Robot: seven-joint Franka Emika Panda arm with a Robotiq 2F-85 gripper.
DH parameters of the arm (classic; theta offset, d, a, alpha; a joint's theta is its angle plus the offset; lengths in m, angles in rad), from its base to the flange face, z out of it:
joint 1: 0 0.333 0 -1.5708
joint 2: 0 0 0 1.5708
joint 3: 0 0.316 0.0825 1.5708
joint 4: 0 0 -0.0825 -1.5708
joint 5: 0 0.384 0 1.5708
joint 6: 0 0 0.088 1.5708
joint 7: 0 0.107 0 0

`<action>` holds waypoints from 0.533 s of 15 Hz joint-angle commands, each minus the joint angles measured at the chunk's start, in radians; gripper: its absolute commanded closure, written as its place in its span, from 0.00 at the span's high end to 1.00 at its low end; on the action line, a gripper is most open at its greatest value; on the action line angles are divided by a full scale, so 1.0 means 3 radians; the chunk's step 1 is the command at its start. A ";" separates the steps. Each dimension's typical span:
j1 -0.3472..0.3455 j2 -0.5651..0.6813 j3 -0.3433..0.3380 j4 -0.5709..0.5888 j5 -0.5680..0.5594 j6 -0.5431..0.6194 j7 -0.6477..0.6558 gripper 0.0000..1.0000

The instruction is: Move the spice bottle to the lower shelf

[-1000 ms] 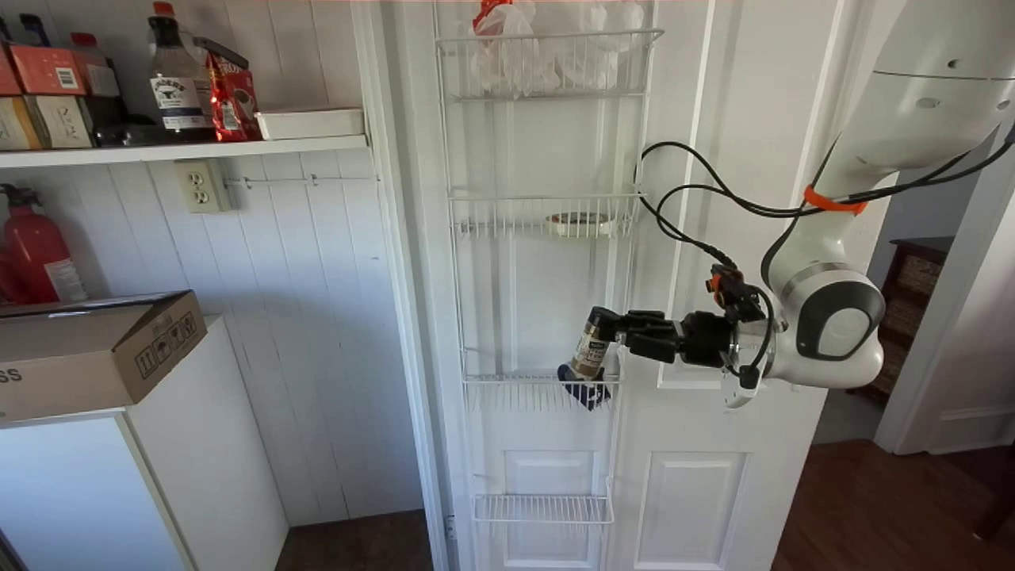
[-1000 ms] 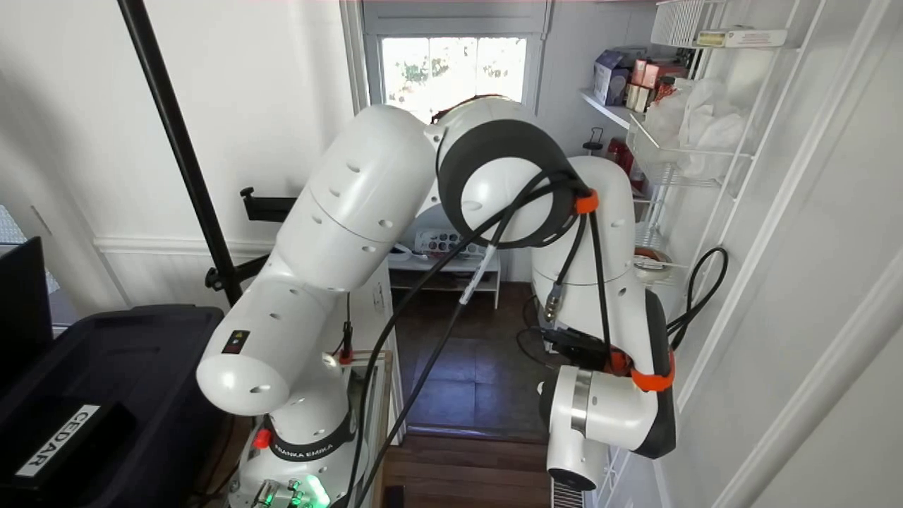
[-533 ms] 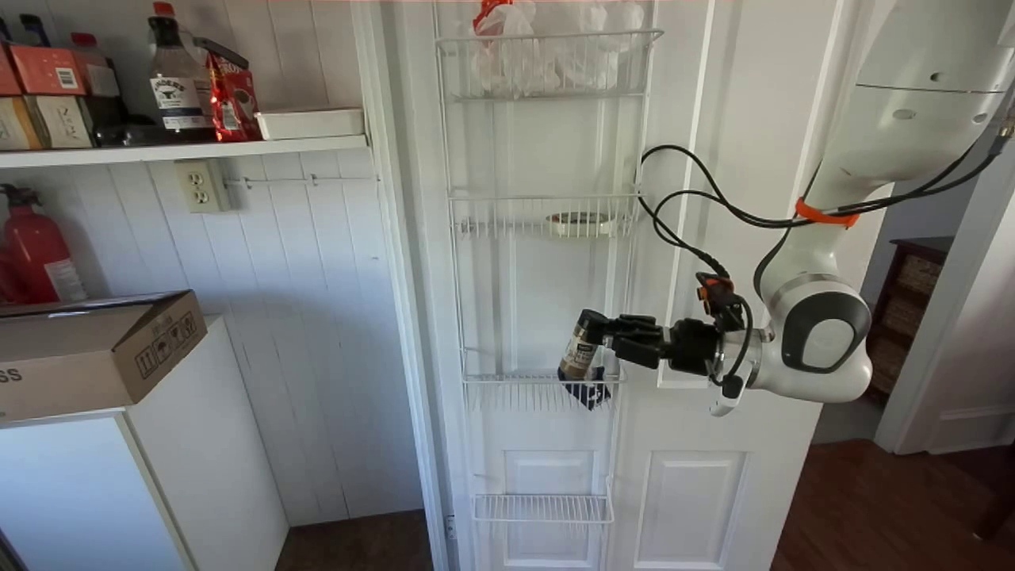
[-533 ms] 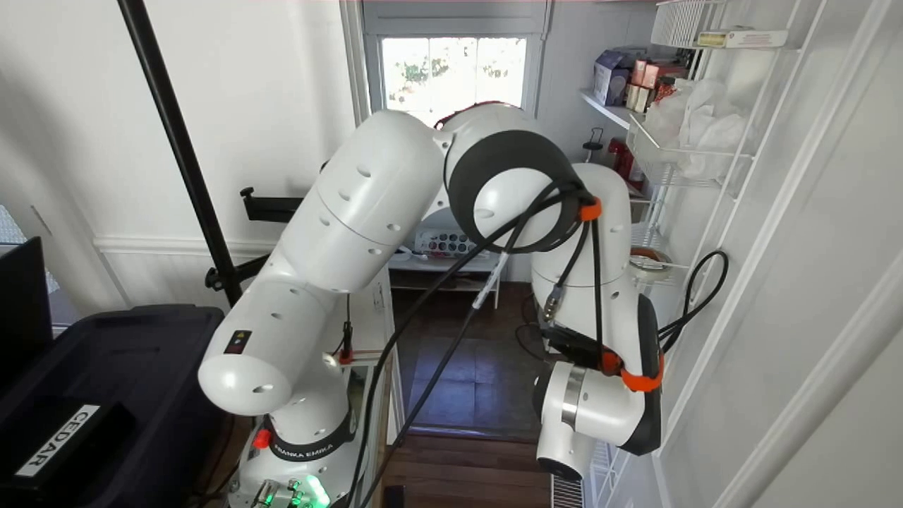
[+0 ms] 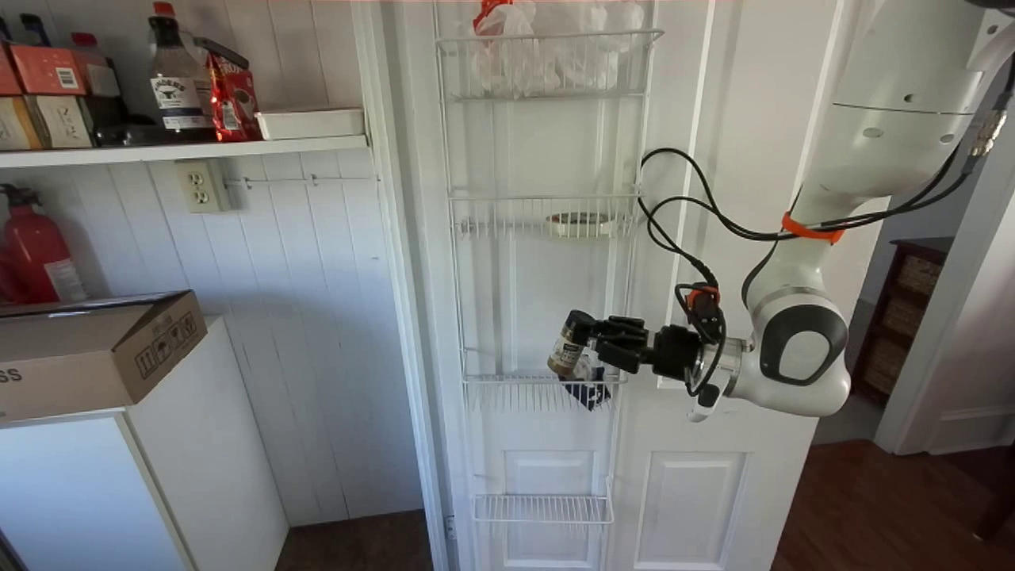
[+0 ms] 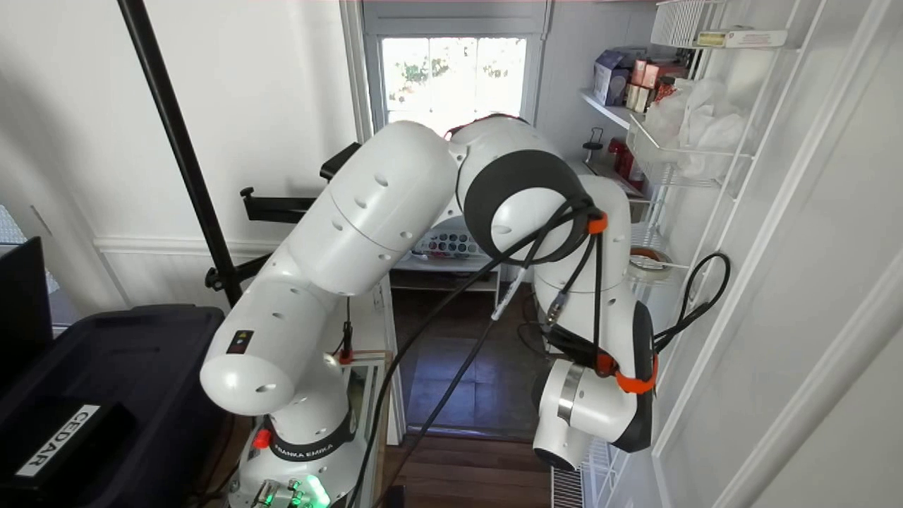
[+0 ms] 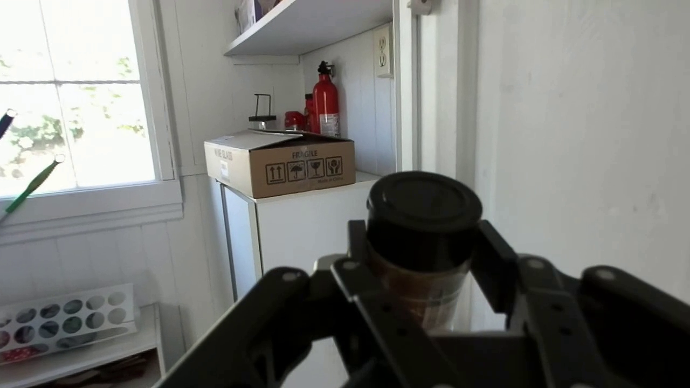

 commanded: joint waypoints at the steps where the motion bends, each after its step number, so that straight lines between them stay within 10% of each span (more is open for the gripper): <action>1: 0.0082 0.0152 0.0027 0.0147 0.0206 -0.0032 -0.0183 0.25; 8: 0.0170 0.0276 0.0025 0.0305 0.0365 0.0147 -0.0263 0.25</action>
